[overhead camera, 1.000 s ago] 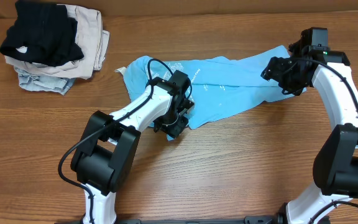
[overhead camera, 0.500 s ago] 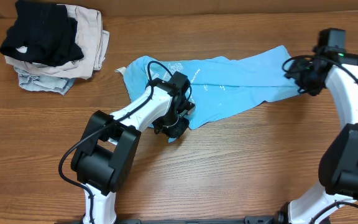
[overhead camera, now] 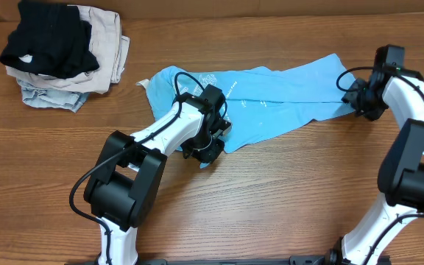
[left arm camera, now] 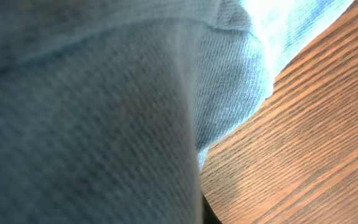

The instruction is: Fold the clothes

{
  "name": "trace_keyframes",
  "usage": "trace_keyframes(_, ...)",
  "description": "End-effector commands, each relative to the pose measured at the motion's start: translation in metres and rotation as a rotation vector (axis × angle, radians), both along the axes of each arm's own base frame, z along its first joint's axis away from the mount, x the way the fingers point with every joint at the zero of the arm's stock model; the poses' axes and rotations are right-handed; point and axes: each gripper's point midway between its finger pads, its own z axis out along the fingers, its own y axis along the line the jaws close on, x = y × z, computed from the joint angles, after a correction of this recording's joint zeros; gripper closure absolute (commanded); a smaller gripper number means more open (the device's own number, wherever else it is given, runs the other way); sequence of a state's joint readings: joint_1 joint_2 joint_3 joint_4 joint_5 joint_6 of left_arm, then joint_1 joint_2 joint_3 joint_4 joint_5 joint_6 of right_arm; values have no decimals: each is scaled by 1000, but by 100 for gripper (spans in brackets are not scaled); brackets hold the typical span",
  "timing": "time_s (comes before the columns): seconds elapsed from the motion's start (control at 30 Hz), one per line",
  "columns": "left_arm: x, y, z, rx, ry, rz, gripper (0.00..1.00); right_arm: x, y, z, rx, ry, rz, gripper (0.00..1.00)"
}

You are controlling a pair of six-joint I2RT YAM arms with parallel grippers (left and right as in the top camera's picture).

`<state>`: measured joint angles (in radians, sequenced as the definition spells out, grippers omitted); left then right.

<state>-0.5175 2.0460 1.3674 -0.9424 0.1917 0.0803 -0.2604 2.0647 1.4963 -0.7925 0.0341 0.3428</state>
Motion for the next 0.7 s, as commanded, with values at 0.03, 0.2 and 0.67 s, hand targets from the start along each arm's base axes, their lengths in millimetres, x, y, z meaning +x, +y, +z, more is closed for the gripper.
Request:
trace_keyframes(0.03,-6,-2,-7,3,20,1,96,-2,-10,-12,-58,31,-13,45)
trace_keyframes(0.2,-5,-2,-7,3,18,2,96,1,-18,-13,-101,24,-24,46)
trace_keyframes(0.67,-1,6,-9,49,-5,6,96,-9,-19,-35,-116,31,-30,52)
